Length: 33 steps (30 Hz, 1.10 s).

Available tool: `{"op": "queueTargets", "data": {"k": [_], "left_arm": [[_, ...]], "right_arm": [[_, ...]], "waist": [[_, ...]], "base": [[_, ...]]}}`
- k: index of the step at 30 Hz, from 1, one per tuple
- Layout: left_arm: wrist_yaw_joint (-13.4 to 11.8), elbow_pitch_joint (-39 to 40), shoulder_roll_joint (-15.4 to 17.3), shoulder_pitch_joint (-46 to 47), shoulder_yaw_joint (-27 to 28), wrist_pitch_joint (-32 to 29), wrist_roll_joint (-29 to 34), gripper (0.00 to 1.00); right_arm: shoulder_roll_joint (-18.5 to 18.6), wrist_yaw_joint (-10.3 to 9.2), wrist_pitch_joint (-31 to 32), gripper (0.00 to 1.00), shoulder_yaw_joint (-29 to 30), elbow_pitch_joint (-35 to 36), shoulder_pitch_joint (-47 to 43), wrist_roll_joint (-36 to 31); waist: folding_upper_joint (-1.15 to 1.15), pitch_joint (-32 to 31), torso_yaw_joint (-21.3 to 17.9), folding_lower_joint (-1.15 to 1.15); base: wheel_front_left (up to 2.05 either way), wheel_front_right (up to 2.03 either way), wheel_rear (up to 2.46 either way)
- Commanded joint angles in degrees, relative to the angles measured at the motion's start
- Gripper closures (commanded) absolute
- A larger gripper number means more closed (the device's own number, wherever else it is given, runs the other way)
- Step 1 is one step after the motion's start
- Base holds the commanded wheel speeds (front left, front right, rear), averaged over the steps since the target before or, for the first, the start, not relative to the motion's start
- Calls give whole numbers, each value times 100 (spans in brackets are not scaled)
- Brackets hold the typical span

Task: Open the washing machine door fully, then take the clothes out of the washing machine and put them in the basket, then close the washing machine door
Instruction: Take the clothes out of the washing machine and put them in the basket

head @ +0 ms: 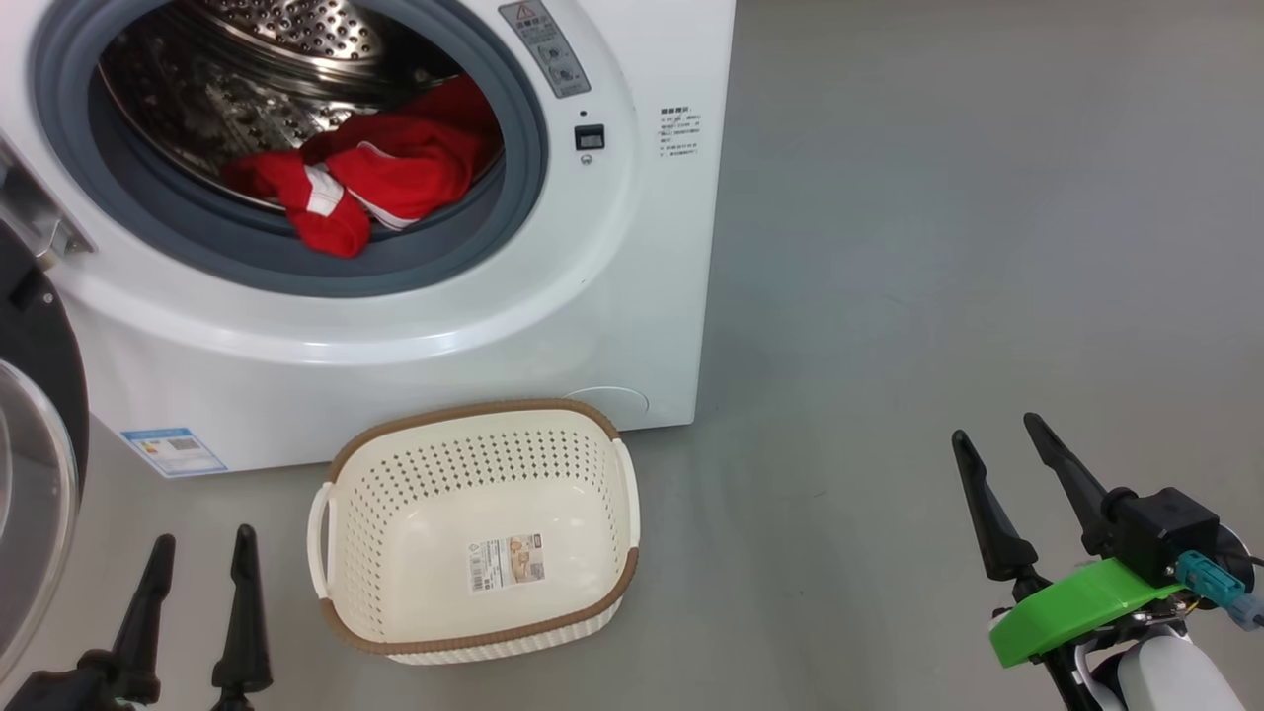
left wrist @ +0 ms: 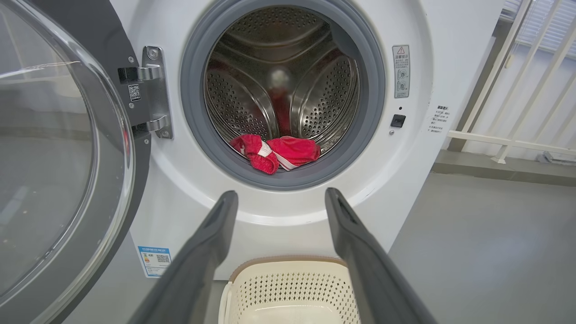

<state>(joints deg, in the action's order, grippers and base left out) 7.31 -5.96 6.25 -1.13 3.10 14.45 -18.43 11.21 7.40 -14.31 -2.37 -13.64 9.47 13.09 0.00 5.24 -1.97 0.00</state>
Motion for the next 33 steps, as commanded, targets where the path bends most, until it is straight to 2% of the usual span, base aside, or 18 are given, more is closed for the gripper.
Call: {"op": "queueTargets", "data": {"k": [1,12,33], "left_arm": [[17,162,81,36,195,55,57,0],[18,178,114,81,154,55,-111,0],[18,176,120,184,199,55,-119,0]], "right_arm": [[85,9,-69,0,-68,157,35,-69],[72,9,-69,0,-70,166,62,-97],[83,9,-69,0,-150,154,154,-118]], "waist": [[0,3,4,0],[0,71,45,0],[0,135,144,0]], "base": [[0,0,0],[12,-12,0],[93,-93,0]]}}
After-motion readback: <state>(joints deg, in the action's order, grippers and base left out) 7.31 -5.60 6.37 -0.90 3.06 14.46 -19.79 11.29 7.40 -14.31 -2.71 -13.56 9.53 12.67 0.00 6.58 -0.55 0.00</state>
